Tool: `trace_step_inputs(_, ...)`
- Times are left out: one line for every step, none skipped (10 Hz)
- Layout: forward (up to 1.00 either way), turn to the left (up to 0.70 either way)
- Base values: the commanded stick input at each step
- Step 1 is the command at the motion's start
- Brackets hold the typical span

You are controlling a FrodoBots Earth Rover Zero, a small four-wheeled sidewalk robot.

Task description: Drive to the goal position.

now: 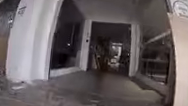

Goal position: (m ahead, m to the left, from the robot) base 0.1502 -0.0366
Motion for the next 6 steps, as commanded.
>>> trace_step_inputs(0.7,-0.14)
trace_step_inputs(0.7,-0.13)
trace_step_inputs(0.7,-0.1)
trace_step_inputs(0.7,-0.09)
trace_step_inputs(0.7,-0.08)
trace_step_inputs(0.7,-0.08)
